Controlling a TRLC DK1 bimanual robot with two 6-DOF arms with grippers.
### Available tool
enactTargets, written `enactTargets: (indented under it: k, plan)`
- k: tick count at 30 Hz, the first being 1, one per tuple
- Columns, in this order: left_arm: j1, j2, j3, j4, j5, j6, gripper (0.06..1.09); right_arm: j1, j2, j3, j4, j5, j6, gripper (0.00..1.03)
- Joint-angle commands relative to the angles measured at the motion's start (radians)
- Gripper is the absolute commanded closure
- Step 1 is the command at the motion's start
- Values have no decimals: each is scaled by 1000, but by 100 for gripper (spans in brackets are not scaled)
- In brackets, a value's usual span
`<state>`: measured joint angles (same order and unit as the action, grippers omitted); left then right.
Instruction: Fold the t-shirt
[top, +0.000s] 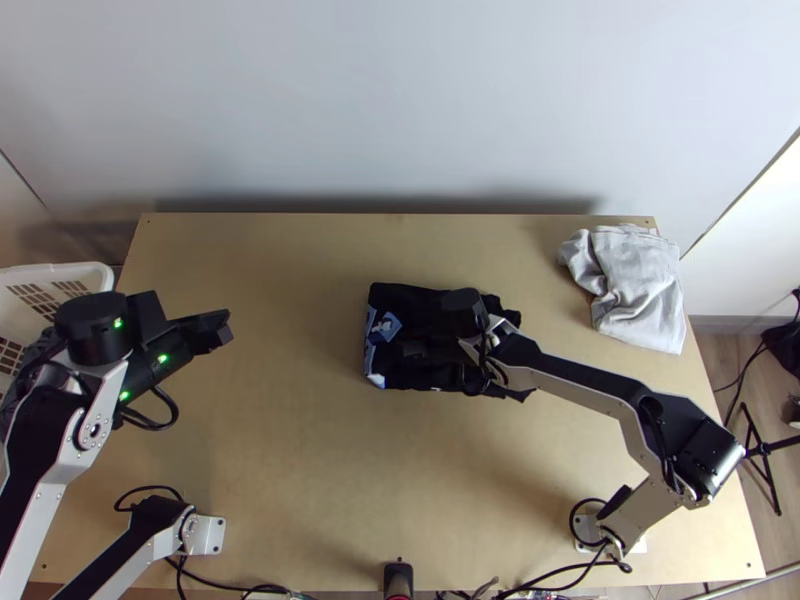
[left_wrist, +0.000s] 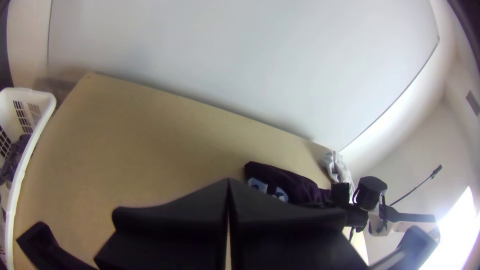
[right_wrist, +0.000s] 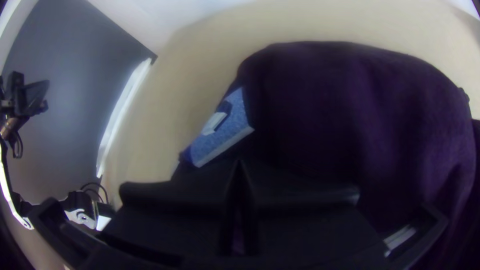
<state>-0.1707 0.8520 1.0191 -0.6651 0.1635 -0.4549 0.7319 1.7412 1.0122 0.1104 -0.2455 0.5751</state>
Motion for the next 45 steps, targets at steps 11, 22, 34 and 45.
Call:
enactTargets:
  k: [11,22,34,45]
  plan:
    - [69,-80,-71,-11,-18,47,105,-126,-37,-146,106,69,-52,100]
    - [108,-108,-88,-21,-18,59,105,-215,-473,-480,94,71,-142,100]
    - [119,-94,-67,-8,-18,58,105,-330,-855,-512,-129,71,-268,100]
    - [158,-157,-123,-10,-18,62,105,-86,-865,-388,-143,115,-302,100]
